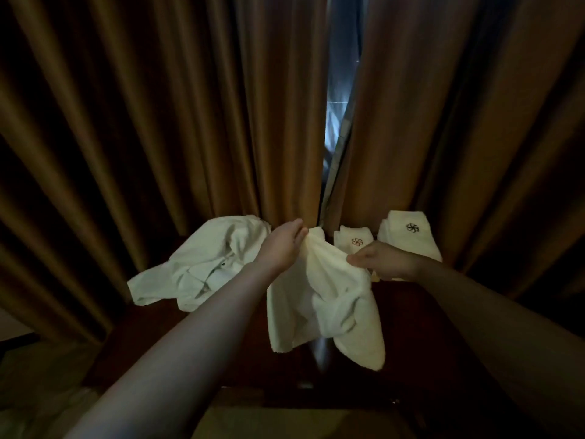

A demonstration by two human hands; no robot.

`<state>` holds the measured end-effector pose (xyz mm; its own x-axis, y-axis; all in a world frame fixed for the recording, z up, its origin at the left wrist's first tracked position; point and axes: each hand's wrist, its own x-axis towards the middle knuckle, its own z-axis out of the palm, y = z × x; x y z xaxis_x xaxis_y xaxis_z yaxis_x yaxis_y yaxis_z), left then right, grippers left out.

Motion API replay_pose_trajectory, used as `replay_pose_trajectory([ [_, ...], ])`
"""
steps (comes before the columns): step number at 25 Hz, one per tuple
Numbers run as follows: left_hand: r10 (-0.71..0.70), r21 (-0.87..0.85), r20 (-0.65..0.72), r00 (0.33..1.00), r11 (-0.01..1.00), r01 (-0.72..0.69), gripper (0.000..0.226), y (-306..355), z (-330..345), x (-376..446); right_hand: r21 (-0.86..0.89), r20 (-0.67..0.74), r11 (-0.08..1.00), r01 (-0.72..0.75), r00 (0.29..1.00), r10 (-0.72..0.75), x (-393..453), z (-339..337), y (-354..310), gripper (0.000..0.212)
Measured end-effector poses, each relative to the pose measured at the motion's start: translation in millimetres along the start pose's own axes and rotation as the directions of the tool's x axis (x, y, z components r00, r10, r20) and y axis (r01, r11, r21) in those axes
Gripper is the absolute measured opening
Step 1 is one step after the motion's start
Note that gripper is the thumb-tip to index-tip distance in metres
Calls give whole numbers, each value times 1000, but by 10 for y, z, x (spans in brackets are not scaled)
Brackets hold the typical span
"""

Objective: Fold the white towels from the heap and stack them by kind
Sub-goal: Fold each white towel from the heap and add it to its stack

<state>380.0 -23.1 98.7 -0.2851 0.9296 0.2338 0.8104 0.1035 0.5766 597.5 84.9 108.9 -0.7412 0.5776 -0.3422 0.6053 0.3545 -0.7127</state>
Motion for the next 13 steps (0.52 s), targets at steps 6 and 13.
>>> replay_pose_trajectory([
  [6,-36,175,41,999,984,28,24,248,216,-250,-66,-318,997,-31,948,9,-355,-10,166,37],
  [13,-52,190,212,976,982,11,50,175,139,-201,-90,-461,994,-54,887,6,-462,-105,211,43],
])
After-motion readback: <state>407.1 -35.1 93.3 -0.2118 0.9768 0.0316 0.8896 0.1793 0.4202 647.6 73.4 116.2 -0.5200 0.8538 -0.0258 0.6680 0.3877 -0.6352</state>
